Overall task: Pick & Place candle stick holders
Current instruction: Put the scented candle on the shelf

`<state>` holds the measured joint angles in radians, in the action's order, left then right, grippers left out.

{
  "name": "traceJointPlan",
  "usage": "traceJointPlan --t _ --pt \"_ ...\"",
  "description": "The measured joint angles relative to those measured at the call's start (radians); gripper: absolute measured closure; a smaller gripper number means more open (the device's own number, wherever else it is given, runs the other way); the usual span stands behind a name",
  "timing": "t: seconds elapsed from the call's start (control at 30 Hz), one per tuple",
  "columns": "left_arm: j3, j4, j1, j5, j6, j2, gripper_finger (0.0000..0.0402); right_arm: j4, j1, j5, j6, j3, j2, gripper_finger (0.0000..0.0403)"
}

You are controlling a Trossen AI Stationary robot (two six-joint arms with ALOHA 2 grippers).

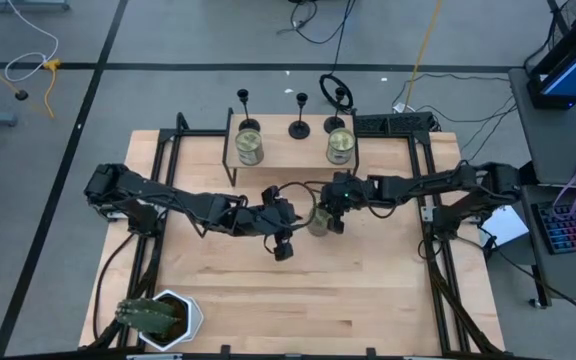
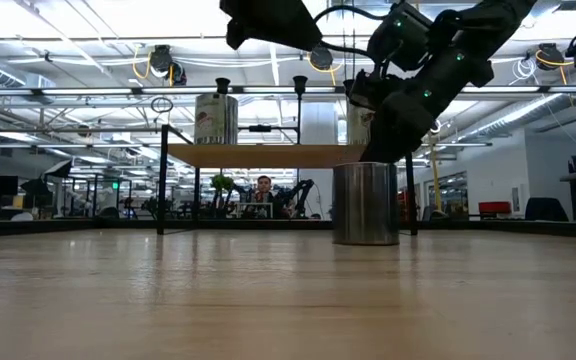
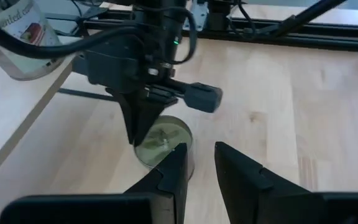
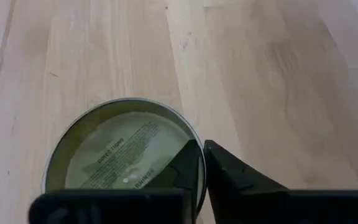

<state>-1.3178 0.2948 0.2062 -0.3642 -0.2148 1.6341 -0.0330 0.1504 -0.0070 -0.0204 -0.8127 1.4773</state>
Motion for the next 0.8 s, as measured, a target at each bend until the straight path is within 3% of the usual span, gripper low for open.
traceJointPlan --t 0.2,0.4,0.6,0.8 --pt "0.0 0.002 -0.036 0.078 0.115 0.0 0.0314 0.028 0.0 0.001 0.041 0.002 0.002 0.0366" --pt "0.0 -0.006 -0.063 0.145 0.162 0.0 0.0313 0.023 -0.003 0.001 0.044 0.004 -0.016 0.0312" --pt "0.0 -0.002 -0.074 0.217 0.187 0.039 0.0313 -0.009 -0.027 0.003 0.067 0.004 -0.146 0.0268" --pt "0.0 -0.027 -0.107 0.237 0.252 0.061 0.0313 -0.177 -0.077 0.005 0.04 0.004 -0.328 0.0251"
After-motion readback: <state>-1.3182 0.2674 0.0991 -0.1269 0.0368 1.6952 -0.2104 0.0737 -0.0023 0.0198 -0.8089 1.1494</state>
